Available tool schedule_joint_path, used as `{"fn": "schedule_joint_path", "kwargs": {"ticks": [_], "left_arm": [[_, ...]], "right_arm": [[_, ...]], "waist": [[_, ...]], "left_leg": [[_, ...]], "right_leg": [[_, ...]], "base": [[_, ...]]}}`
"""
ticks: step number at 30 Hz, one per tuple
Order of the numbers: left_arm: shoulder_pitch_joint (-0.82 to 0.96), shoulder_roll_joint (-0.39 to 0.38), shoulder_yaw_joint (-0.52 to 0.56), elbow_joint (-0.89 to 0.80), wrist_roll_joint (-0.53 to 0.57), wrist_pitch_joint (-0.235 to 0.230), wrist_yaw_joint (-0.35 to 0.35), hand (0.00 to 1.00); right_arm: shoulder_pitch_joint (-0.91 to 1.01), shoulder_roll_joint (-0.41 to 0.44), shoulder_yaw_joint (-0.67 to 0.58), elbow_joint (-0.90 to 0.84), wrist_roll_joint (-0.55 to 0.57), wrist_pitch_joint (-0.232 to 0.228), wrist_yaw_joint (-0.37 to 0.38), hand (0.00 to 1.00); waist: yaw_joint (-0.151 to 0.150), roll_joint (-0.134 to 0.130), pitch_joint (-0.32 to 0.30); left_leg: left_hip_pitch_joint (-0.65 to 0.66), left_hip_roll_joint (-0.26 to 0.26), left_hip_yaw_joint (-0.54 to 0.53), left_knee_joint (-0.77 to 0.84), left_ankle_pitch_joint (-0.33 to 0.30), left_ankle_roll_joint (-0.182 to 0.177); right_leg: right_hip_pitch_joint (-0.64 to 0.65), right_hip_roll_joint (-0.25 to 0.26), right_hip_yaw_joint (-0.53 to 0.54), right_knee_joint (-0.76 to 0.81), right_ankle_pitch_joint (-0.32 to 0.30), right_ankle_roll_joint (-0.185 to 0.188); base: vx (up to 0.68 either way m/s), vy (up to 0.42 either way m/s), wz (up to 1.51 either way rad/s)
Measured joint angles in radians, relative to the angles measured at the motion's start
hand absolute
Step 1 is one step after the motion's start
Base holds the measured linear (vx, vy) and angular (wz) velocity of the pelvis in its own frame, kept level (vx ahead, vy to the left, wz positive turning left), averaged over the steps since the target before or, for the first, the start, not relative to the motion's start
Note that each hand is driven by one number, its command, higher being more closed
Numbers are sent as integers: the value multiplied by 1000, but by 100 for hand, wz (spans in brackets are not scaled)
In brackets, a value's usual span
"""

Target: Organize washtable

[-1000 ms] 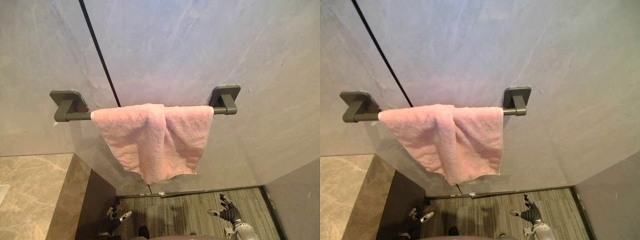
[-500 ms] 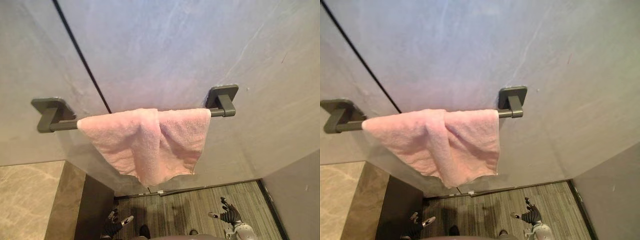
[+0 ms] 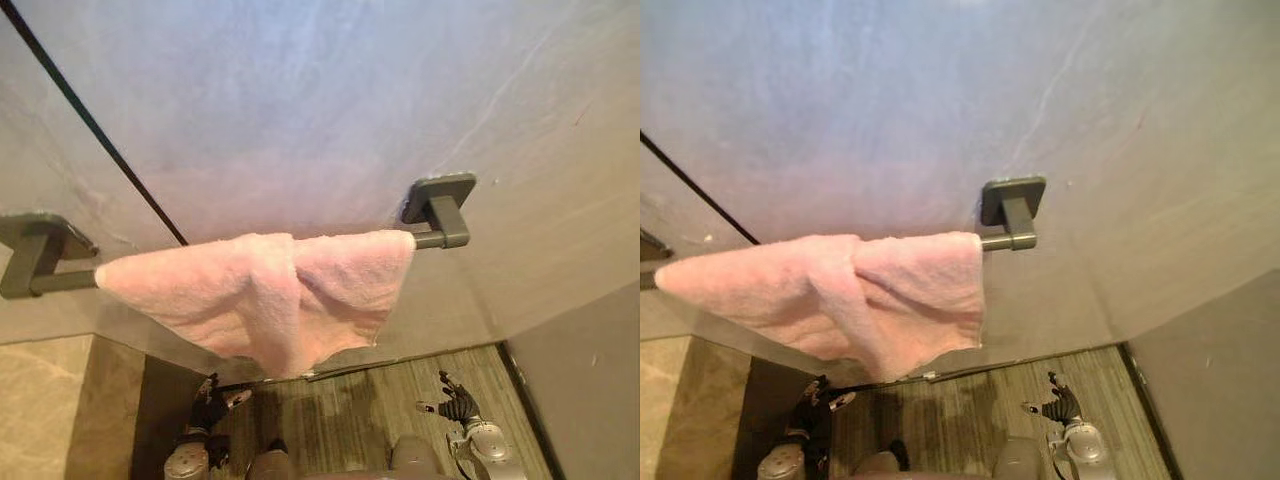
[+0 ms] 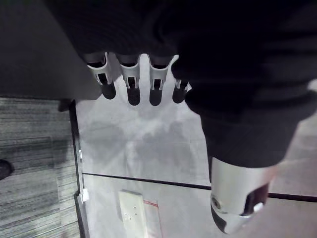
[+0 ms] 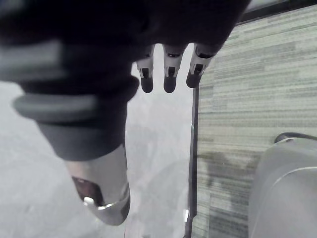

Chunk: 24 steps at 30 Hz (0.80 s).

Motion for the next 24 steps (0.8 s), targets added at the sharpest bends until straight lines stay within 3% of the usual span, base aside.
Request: {"fn": "schedule_joint_path", "kwargs": {"ticks": [1,2,3,4,5,6,8,9,10,11,12,13,14,15,16,17,18,19,20,21,22,23,24], "left_arm": [[0,19,0,2,-4,0,9,0],[-2,31,11,9,-11,1,11,0],[-3,2,35,14,-11,1,14,0],[-12,-35,31,22,-12,1,14,0],[-18,-51,20,24,-12,1,11,0],[-29,-76,-8,24,-32,2,14,0],[-31,-80,-44,19,-38,2,15,0],[-30,-82,-55,13,-39,3,14,0],[-25,-82,-62,0,-39,4,13,0],[-17,-82,-69,-19,-39,4,11,0],[-16,-82,-82,-47,-41,3,10,0],[-18,-82,-95,-81,-41,-1,7,0],[-34,-78,-94,-84,-41,2,5,0],[-27,-77,-94,-85,-41,3,5,0],[-23,-76,-98,-86,-41,2,4,0],[-34,-71,-108,-85,-41,3,3,0],[-49,-75,-123,-81,-41,3,1,0],[-77,-48,-118,-85,-41,-1,-4,0],[-105,-48,-127,-52,-40,16,-10,0],[-105,-47,-129,-58,-36,13,-16,0],[-113,-47,-129,-59,-28,12,-17,0],[-134,-41,-130,-56,-26,13,-16,0],[-135,-36,-131,-55,-24,16,-16,0]], "right_arm": [[4,3,1,-5,0,0,0,0],[3,2,2,-5,1,1,0,0],[-12,-19,2,-11,4,1,0,0],[-26,-46,0,-17,4,1,-1,0],[-29,-59,-1,-24,4,0,-2,0],[-14,-78,-6,-25,6,-1,-3,0],[-4,-85,-8,-24,6,-1,-5,0],[-5,-79,-8,-25,6,-1,-6,0],[-9,-77,-17,-26,6,-1,-9,0],[-14,-80,-30,-29,6,-1,-12,0],[-7,-82,-44,-32,6,0,-15,0],[9,-75,-53,-34,6,0,-22,0],[-1,-54,-70,-29,7,1,-24,0],[-4,-51,-77,-35,11,1,-26,0],[3,-46,-80,-51,14,1,-29,0],[3,-44,-77,-58,16,1,-31,0],[-4,-46,-76,-58,23,1,-30,0],[-15,-15,-88,-52,27,-1,-31,0],[-26,-8,-93,-50,44,-3,-35,0],[-36,-5,-94,-53,47,0,-37,0],[-44,3,-98,-57,54,-2,-44,0],[-65,12,-100,-50,56,-1,-46,0],[-75,17,-97,-47,56,-1,-45,0]], "waist": [[0,-28,-10],[2,-50,-20],[11,-40,-24],[-4,6,-2],[-7,18,2],[-12,26,5],[-14,27,9],[-7,27,13],[-8,30,14],[-8,41,13],[-10,67,9],[-15,62,0],[-20,50,10],[-23,44,10],[-38,57,5],[-59,81,3],[-61,110,0],[-76,72,-10],[-80,84,1],[-78,81,-3],[-90,82,-5],[-91,76,-4],[-80,67,-3]], "left_leg": [[-27,3,-26,27,-11,-22],[-53,13,-58,36,-3,-53],[-64,46,-88,6,27,-91],[-77,80,-125,-20,70,-92],[-88,88,-141,-40,112,-76],[-114,86,-130,-96,238,11],[-118,89,-69,-178,378,60],[-130,74,-16,-122,352,33],[-143,56,9,-60,307,27],[-165,46,29,-10,286,43],[-181,51,41,-32,307,55],[-149,34,43,-125,317,71],[-150,11,107,51,182,58],[-132,-4,146,137,113,67],[-99,-13,184,174,62,68],[-89,-19,179,84,90,108],[-66,-12,155,-41,133,97],[-63,-61,117,-25,99,69],[-43,-42,122,121,-7,31],[2,-57,134,82,-10,30],[75,-78,143,-57,3,34],[106,-96,142,-178,40,65],[115,-107,142,-215,72,55]], "right_leg": [[11,-15,10,-46,25,62],[33,-12,-17,-76,-67,104],[54,20,-71,-107,-141,67],[55,55,-114,-89,-142,56],[53,65,-141,-75,-152,39],[45,76,-207,-49,-167,6],[46,77,-279,-46,-156,-24],[56,77,-329,-54,-156,-75],[59,77,-357,-57,-157,-84],[64,84,-395,-54,-160,-92],[67,102,-437,-58,-158,-102],[84,90,-517,-95,-158,-126],[107,68,-562,-98,-157,-129],[130,57,-592,-98,-153,-134],[156,64,-637,-85,-148,-143],[123,66,-672,11,-134,-181],[61,76,-661,49,-134,-208],[55,95,-639,-192,-39,-201],[94,113,-716,-227,14,-203],[94,110,-729,-227,19,-209],[91,111,-755,-229,20,-207],[76,109,-773,-231,22,-203],[72,106,-771,-241,37,-201]], "base": [[-44,-493,53],[-60,-632,51],[-89,-639,58],[-109,-480,62],[-169,-505,122],[-155,-404,118],[-164,-388,115],[-130,-281,94],[-107,-249,82],[-87,-211,89],[-142,-208,118],[-128,-114,137],[-78,-82,134],[-7,-57,135],[0,-92,157],[-61,-45,167],[-103,-31,169],[-66,-1,164],[-11,-1,138],[31,19,128],[-46,49,86],[-87,54,69],[-152,35,23]]}}
